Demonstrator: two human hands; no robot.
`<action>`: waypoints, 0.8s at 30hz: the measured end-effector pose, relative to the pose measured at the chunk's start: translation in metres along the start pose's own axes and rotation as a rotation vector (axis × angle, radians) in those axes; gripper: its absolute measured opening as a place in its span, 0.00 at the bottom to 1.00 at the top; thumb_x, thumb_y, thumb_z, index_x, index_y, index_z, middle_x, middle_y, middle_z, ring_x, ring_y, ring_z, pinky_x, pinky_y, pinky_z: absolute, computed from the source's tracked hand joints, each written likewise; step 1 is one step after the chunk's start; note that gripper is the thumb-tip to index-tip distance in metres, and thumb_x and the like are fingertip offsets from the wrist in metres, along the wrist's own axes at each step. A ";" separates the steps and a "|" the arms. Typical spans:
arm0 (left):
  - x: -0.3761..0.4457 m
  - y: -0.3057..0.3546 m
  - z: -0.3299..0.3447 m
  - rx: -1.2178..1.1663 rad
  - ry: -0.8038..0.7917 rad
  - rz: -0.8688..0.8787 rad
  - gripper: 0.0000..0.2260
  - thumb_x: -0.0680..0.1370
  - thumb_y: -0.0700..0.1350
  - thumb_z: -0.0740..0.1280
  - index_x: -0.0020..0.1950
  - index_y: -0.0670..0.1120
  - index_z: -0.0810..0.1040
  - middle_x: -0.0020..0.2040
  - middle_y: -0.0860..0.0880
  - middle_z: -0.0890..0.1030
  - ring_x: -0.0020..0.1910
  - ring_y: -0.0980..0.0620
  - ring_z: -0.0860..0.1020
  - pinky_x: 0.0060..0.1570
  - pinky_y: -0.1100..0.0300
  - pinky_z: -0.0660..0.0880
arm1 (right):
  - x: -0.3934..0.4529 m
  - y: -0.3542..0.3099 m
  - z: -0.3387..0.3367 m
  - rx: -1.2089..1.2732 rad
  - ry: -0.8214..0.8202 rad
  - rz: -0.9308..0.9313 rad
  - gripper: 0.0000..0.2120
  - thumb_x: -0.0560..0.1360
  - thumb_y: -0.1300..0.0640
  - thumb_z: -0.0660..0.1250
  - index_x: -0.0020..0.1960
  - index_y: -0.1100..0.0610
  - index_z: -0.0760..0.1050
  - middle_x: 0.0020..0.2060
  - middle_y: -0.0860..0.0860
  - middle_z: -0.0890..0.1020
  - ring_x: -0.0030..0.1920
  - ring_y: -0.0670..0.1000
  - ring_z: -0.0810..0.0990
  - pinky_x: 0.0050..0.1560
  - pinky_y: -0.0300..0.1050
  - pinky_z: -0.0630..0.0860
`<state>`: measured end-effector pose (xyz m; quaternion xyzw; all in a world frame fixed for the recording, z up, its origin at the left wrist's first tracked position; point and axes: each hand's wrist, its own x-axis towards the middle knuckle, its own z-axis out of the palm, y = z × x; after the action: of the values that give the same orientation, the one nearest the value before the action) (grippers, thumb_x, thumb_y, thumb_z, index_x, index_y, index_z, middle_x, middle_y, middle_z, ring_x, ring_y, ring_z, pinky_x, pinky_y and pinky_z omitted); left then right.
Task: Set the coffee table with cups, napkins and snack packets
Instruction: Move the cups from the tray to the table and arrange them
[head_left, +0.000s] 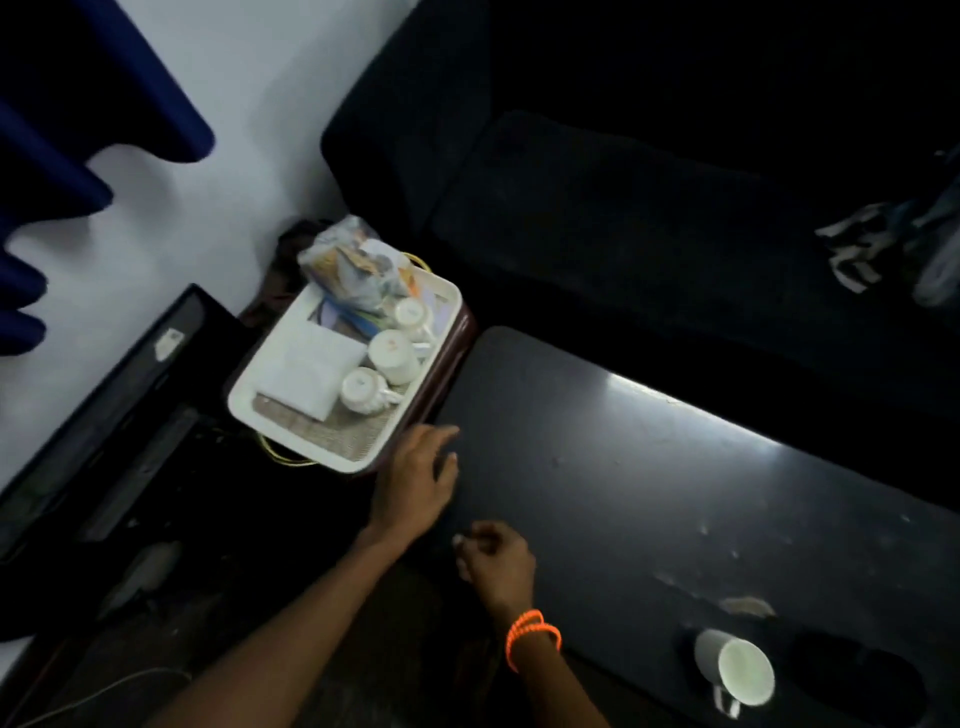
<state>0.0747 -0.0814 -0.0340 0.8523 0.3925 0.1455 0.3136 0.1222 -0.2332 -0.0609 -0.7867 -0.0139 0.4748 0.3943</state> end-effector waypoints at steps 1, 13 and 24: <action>0.008 -0.016 -0.015 0.044 0.099 -0.025 0.16 0.77 0.44 0.70 0.65 0.45 0.80 0.57 0.45 0.80 0.58 0.43 0.79 0.62 0.50 0.76 | 0.008 -0.020 0.015 -0.015 -0.041 -0.095 0.08 0.71 0.56 0.76 0.48 0.48 0.80 0.39 0.56 0.87 0.37 0.54 0.85 0.45 0.60 0.84; 0.104 -0.104 -0.076 -0.249 -0.096 -0.723 0.26 0.80 0.67 0.55 0.65 0.52 0.80 0.63 0.43 0.83 0.59 0.39 0.81 0.62 0.49 0.78 | 0.093 -0.163 0.111 -0.114 -0.152 -0.220 0.19 0.70 0.55 0.67 0.60 0.54 0.79 0.55 0.60 0.85 0.56 0.65 0.83 0.59 0.62 0.80; 0.085 -0.105 -0.076 -0.821 0.013 -0.945 0.19 0.74 0.53 0.77 0.56 0.43 0.76 0.57 0.40 0.84 0.54 0.42 0.85 0.46 0.46 0.85 | 0.076 -0.151 0.098 0.056 -0.033 -0.337 0.08 0.76 0.54 0.69 0.46 0.55 0.85 0.39 0.55 0.87 0.42 0.56 0.88 0.46 0.57 0.85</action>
<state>0.0313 0.0670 -0.0444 0.3958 0.6409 0.1355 0.6436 0.1429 -0.0390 -0.0444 -0.7539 -0.1389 0.4150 0.4900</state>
